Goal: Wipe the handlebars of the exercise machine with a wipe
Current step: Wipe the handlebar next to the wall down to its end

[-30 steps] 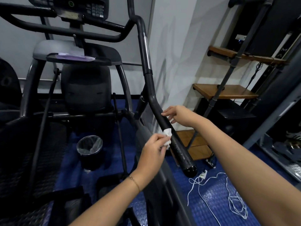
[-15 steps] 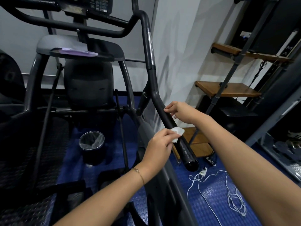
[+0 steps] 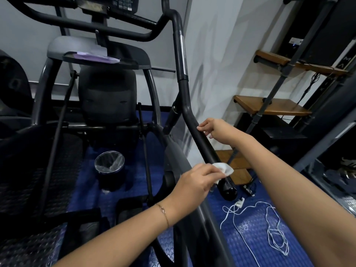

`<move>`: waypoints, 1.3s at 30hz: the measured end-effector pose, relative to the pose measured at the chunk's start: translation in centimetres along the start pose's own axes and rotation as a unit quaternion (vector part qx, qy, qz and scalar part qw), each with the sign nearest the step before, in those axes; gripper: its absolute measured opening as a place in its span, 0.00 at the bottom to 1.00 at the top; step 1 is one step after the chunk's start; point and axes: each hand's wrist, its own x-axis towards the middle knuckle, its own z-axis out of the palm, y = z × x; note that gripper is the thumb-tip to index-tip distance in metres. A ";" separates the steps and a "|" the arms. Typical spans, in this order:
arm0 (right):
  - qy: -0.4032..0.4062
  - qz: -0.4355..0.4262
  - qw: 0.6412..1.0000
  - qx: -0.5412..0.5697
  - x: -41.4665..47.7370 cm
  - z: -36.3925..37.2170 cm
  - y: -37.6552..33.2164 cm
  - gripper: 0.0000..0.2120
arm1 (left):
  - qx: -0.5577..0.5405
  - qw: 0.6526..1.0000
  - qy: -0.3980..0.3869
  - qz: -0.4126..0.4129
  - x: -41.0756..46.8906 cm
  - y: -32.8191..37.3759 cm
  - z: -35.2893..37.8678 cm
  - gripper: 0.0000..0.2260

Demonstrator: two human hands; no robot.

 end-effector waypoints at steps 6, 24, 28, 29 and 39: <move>-0.002 -0.004 1.000 -0.017 -0.6 -0.2 -0.1 0.14 | 0.003 0.996 -0.045 0.076 -0.8 0.1 0.4 0.12; -0.013 -0.054 0.998 -0.002 -0.4 -0.3 1.5 0.22 | 0.033 0.989 -0.040 0.140 0.8 -3.1 0.3 0.12; -0.019 -0.044 0.999 -0.018 0.2 -1.1 1.5 0.26 | -0.054 0.995 0.041 -0.076 2.5 -4.7 0.2 0.13; 0.000 -0.036 0.999 -0.012 0.4 -1.2 1.4 0.27 | -0.118 0.975 0.077 -0.172 2.8 -5.3 0.1 0.13; 0.025 -0.003 0.993 -0.118 2.3 -0.8 -1.7 0.19 | -0.432 0.671 0.183 -0.575 8.5 -10.1 0.1 0.04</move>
